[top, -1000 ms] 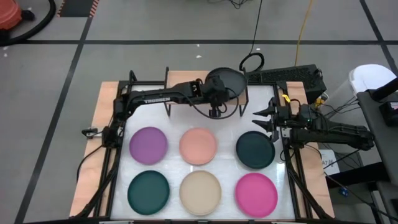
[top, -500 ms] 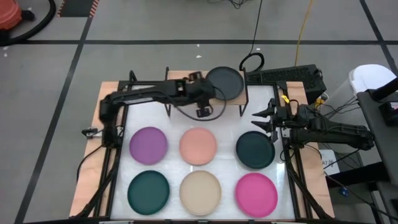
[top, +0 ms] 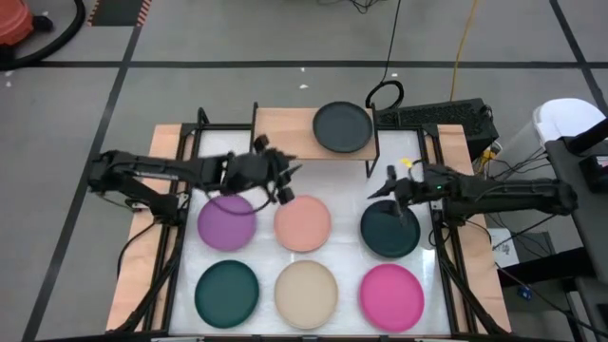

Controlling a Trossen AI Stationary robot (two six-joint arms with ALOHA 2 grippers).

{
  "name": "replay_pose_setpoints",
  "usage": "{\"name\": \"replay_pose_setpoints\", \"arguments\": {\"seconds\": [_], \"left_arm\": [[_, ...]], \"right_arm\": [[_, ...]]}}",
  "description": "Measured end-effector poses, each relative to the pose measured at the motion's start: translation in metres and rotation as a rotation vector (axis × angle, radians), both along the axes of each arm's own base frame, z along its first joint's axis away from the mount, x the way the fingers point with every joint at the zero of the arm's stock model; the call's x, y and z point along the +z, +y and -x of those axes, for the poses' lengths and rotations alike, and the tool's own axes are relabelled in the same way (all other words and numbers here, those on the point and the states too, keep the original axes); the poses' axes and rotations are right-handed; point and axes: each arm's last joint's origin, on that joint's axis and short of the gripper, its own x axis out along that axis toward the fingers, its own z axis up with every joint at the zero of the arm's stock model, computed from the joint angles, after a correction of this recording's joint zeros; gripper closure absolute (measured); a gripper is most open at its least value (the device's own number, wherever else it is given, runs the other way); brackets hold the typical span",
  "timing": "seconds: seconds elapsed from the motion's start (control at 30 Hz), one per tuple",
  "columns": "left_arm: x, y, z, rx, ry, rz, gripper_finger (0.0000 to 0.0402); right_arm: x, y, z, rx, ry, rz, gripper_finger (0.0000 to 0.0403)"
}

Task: Place and stack plates onto a shelf
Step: Stack the light orange plate on top of the black plate on the shelf

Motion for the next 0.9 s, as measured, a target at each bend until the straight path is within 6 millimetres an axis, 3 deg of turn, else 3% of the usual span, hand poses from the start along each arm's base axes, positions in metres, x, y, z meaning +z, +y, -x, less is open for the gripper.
{"name": "replay_pose_setpoints", "arguments": {"seconds": [0.1, 0.2, 0.37, 0.7, 0.9], "left_arm": [[-0.024, -0.007, 0.010, -0.032, -0.080, -0.011, 0.0278], [-0.030, -0.007, 0.022, -0.041, -0.141, -0.026, 0.0278], [-0.026, -0.003, 0.034, -0.021, -0.239, -0.002, 0.0278], [-0.022, -0.003, 0.033, -0.015, -0.282, 0.001, 0.0278], [0.003, 0.003, 0.054, 0.070, -0.405, -0.013, 0.0278]], "right_arm": [[-0.008, 0.007, -0.017, 0.057, 0.017, 0.029, 0.0261], [-0.019, 0.016, -0.034, 0.116, 0.024, 0.063, 0.0261], [-0.042, 0.032, -0.060, 0.215, 0.028, 0.147, 0.0261], [-0.086, 0.047, -0.110, 0.298, 0.208, 0.241, 0.0261], [-0.101, 0.049, -0.124, 0.312, 0.262, 0.258, 0.0261]]}}
